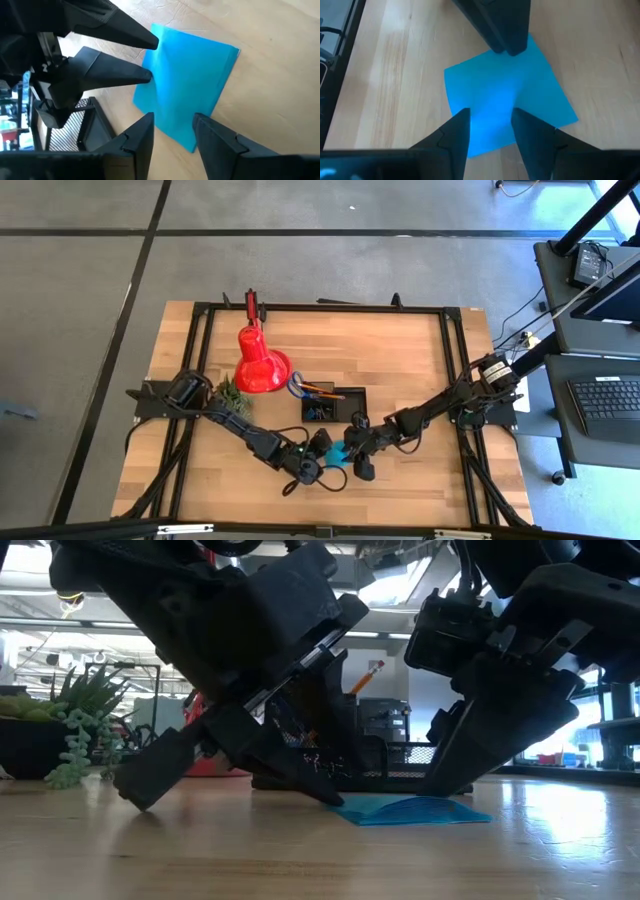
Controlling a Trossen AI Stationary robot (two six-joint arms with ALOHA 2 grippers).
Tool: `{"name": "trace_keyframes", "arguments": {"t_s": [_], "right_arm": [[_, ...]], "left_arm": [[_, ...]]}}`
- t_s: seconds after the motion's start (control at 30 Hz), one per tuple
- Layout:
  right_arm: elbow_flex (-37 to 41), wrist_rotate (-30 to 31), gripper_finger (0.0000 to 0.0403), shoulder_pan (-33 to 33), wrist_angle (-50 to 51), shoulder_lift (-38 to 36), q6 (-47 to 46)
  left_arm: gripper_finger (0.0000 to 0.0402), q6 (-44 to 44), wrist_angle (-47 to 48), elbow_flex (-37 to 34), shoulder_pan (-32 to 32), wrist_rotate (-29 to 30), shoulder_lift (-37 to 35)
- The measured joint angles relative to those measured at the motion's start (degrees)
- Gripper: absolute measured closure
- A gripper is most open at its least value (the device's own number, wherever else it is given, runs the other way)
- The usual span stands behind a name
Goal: Pick and place office supplies into organizer
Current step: Put the blue sticky note into the desk organizer
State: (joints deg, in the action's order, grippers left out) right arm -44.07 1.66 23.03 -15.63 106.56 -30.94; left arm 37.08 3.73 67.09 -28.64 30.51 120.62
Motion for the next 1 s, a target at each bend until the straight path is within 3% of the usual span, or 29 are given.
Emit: {"name": "trace_keyframes", "arguments": {"t_s": [0.5,1.0], "right_arm": [[0.0,-0.3,0.025,0.0,0.1,0.0,-0.2],[0.0,-1.2,0.025,0.0,0.4,0.0,-0.3]], "left_arm": [[0.0271,-5.1,3.1,0.0,-2.3,2.2,-0.3],[0.0271,-2.6,1.1,0.0,-0.9,1.6,0.3]]}}
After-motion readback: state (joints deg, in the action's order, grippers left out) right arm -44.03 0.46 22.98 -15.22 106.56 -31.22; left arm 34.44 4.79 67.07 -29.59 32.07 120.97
